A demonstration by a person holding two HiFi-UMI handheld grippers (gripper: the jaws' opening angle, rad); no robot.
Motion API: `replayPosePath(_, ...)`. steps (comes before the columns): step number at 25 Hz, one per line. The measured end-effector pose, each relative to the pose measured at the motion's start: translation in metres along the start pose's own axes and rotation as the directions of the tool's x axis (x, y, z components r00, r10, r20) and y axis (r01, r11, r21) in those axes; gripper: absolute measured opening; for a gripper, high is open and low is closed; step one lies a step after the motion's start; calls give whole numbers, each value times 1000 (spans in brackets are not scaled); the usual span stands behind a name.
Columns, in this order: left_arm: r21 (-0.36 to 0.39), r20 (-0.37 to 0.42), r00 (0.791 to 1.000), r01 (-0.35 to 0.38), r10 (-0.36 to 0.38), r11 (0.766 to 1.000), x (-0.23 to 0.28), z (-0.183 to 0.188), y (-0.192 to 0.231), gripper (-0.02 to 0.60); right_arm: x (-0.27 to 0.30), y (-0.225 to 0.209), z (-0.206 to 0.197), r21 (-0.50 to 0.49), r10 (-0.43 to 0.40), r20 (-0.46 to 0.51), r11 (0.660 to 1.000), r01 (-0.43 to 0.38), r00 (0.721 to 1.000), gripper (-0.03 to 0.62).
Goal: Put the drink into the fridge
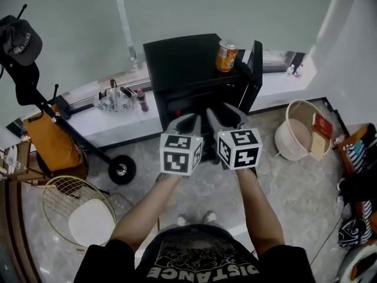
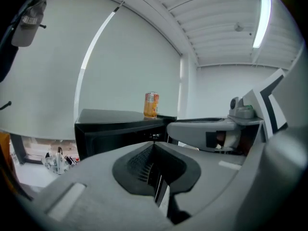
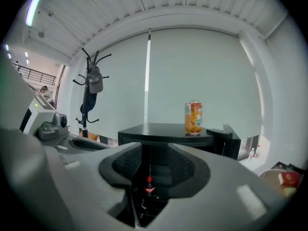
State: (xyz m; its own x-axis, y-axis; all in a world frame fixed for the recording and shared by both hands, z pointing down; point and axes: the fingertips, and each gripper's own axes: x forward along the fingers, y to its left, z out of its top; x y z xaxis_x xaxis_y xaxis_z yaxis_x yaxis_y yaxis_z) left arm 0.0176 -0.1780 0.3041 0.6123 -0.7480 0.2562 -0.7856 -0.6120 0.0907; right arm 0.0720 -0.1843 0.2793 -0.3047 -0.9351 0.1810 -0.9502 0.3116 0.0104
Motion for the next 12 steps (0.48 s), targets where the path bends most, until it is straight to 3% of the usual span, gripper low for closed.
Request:
replayPosePath(7, 26, 28, 997, 73, -74, 997, 20, 31, -3, 5, 14, -35, 48, -11, -86, 64, 996, 87, 994, 169)
replayPosePath(12, 40, 32, 997, 64, -65, 997, 42, 47, -2, 5, 32, -67, 68, -5, -129, 86, 991, 130, 988, 169)
